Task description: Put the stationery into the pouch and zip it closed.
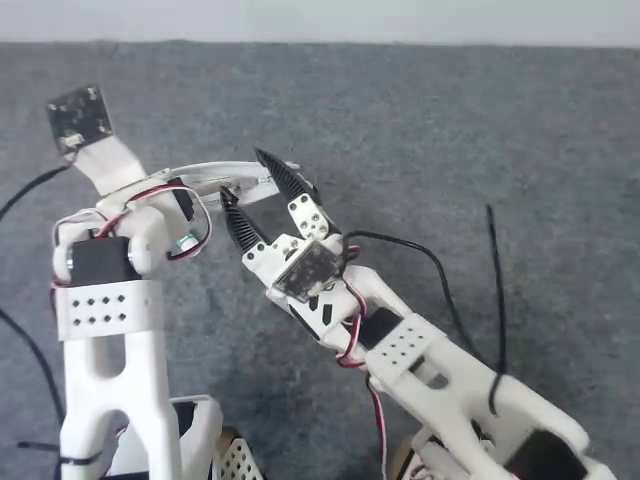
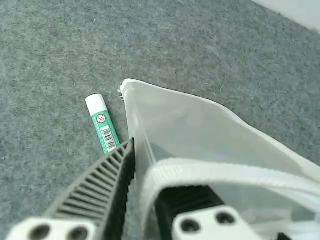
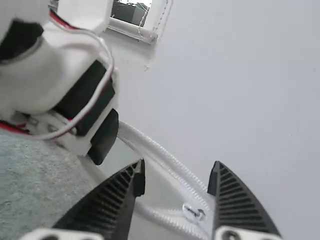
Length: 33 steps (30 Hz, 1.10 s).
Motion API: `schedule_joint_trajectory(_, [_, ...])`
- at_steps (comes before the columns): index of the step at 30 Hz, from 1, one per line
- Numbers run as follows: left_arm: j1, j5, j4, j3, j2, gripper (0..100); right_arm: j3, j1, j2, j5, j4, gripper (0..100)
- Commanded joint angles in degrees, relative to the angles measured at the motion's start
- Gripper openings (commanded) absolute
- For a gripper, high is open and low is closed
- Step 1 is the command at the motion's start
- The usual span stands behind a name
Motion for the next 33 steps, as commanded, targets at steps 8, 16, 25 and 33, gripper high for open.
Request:
schedule_joint_trajectory(8, [-0.3,-0.5,-1.8,-0.7,-0.9,1,-3.4,-0.2,-18.9,-5.9,31.7,19.8])
schedule_joint_trajectory(16, [-0.3,-0.4,-1.8,-0.6,-0.9,1,-5.7,-0.3,-26.5,-11.3,50.8,19.8])
schedule_joint_trajectory(25, [-0.4,-0.3,-1.8,-0.5,-0.5,1,-7.9,-2.5,-33.9,-11.3,61.4,19.8])
schedule_joint_trajectory(33, [-1.2,0.5,-2.2,-0.5,-0.5,1,-8.7,-8.4,-39.6,-11.4,70.3,19.8])
